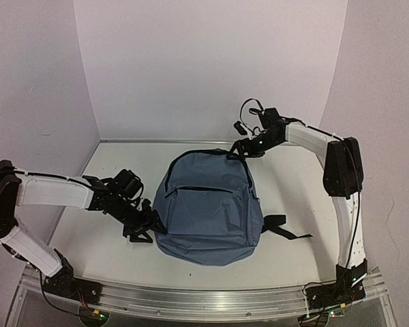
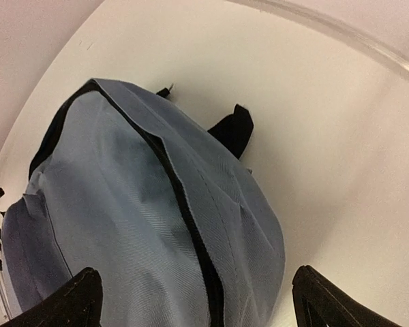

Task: Pack the student bag
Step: Adjust the student bag at the center of the board.

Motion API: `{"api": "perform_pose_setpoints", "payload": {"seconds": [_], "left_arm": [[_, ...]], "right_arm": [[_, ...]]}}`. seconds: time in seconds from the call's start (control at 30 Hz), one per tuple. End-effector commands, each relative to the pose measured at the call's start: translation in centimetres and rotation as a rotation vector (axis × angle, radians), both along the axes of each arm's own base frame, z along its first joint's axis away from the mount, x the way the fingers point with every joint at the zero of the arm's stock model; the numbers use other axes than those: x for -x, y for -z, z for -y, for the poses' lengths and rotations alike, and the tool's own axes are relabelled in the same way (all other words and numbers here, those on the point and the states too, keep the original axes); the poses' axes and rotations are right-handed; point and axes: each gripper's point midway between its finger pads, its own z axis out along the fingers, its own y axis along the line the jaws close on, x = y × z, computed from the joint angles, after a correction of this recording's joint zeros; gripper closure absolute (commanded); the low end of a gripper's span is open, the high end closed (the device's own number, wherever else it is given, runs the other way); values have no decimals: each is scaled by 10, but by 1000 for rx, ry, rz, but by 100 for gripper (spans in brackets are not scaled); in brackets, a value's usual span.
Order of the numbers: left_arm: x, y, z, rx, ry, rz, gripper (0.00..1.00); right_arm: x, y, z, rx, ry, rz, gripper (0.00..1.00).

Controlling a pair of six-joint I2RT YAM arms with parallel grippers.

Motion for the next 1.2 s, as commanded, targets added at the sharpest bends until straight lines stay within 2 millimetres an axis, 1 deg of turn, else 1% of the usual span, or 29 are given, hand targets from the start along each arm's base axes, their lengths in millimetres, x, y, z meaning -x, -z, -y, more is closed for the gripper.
{"api": "perform_pose_setpoints", "payload": {"seconds": [0.0,0.03,0.07,0.13,0.17,0.2,0.27,0.33,0.4,0.43,0.5,0.53,0.57,0.63,0.67,0.73,0.77,0.8,0.83,0.87,0.93,0.97,1.03,1.1,1.13,1.17], "left_arm": [[-36,2,30,66,-3,55,43],[-42,5,31,53,6,54,46],[-52,6,34,38,22,58,47],[-75,3,38,20,33,95,51],[-89,1,35,18,18,104,53],[-106,0,32,19,2,115,56],[-139,-2,18,18,-42,140,60],[-177,-7,8,17,-66,180,62],[-217,-14,7,25,-67,224,61],[-237,-18,8,30,-59,243,59],[-271,-26,13,33,-32,285,56],[-286,-32,17,37,-19,301,54],[-298,-39,19,43,-13,314,52],[-311,-55,18,46,-11,339,47],[-313,-63,14,43,-16,350,45],[-305,-80,4,35,-36,366,41],[-298,-86,-2,26,-51,366,39],[-290,-99,-6,32,-63,383,38],[-279,-101,-10,34,-81,371,37],[-267,-100,-14,41,-104,353,37],[-232,-100,-23,58,-150,314,37],[-218,-99,-26,65,-174,300,37],[-183,-91,-32,59,-203,259,36],[-151,-77,-33,36,-222,204,36],[-135,-70,-33,27,-226,180,36],[-119,-64,-33,19,-230,157,35]], "right_arm": [[13,8,-5,-42,-33,-70,7],[19,12,-2,-35,-39,-82,9],[25,12,0,-27,-48,-83,10],[45,15,9,-1,-64,-95,12],[57,23,15,20,-65,-118,13],[68,20,20,29,-71,-120,14],[91,21,29,47,-85,-140,16],[121,21,37,50,-107,-176,18],[156,20,41,41,-146,-227,18],[174,19,40,31,-175,-251,18],[216,13,23,29,-278,-268,18],[235,7,14,27,-327,-262,17],[249,0,7,23,-370,-245,15],[254,-17,1,11,-392,-196,10],[248,-23,2,20,-380,-172,8],[233,-39,6,35,-369,-120,6],[226,-46,11,39,-361,-106,5],[217,-54,13,36,-356,-81,4],[208,-58,18,35,-340,-65,4],[197,-62,23,34,-321,-51,4],[170,-69,30,36,-283,-17,3],[158,-70,31,43,-270,-4,3],[130,-71,29,54,-243,22,4],[108,-69,25,67,-225,46,4],[96,-67,21,65,-216,55,4],[79,-63,15,58,-200,60,4]]}}
